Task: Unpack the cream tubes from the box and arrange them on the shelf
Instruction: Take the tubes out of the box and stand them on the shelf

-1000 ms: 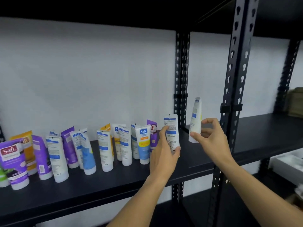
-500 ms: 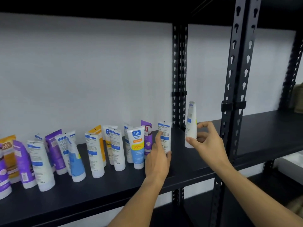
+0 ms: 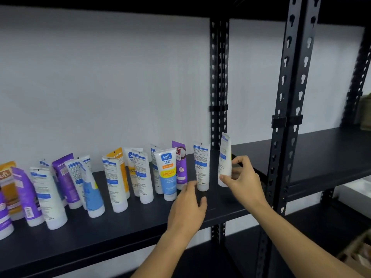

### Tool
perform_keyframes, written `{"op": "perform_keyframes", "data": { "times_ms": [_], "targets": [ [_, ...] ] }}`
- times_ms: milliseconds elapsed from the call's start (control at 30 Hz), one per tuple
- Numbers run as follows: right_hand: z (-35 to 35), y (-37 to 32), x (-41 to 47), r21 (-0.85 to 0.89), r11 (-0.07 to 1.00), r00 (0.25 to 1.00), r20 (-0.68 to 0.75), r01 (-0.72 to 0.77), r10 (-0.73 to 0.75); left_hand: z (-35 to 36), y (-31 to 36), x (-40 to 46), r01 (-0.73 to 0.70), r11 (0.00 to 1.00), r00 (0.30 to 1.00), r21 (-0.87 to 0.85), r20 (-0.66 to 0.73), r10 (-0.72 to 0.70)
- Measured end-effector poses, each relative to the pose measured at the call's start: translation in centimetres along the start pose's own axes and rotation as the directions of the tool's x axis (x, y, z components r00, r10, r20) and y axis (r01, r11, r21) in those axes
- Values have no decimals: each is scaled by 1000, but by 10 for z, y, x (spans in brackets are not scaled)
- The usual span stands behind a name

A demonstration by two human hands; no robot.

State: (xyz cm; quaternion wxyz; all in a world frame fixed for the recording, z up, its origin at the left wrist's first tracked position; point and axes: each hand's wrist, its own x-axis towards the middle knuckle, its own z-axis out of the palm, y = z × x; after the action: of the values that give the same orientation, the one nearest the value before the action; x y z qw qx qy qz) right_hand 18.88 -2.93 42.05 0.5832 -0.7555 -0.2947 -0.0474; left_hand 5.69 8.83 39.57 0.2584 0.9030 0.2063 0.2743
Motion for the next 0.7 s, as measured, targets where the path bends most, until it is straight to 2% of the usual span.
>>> {"op": "perform_keyframes", "data": {
  "times_ms": [133, 267, 367, 500, 700],
  "targets": [
    [7, 4, 2, -33, 999, 1000, 20, -7, 7, -12, -10, -12, -89, 982, 987, 166, 149, 64],
    [14, 7, 5, -51, 998, 999, 30, -19, 21, -15, -13, -15, -162, 932, 954, 323, 293, 64],
    [19, 7, 10, -58, 998, 999, 40, -10, 13, -9, -15, -15, -179, 898, 952, 403, 301, 55],
    [24, 9, 16, -59, 998, 999, 40, 7, -5, -3, -9, -12, -117, 904, 962, 410, 273, 1],
    [32, 13, 20, -62, 998, 998, 60, 28, -24, -2, -7, -13, -110, 895, 962, 432, 274, -14]
  ]
}}
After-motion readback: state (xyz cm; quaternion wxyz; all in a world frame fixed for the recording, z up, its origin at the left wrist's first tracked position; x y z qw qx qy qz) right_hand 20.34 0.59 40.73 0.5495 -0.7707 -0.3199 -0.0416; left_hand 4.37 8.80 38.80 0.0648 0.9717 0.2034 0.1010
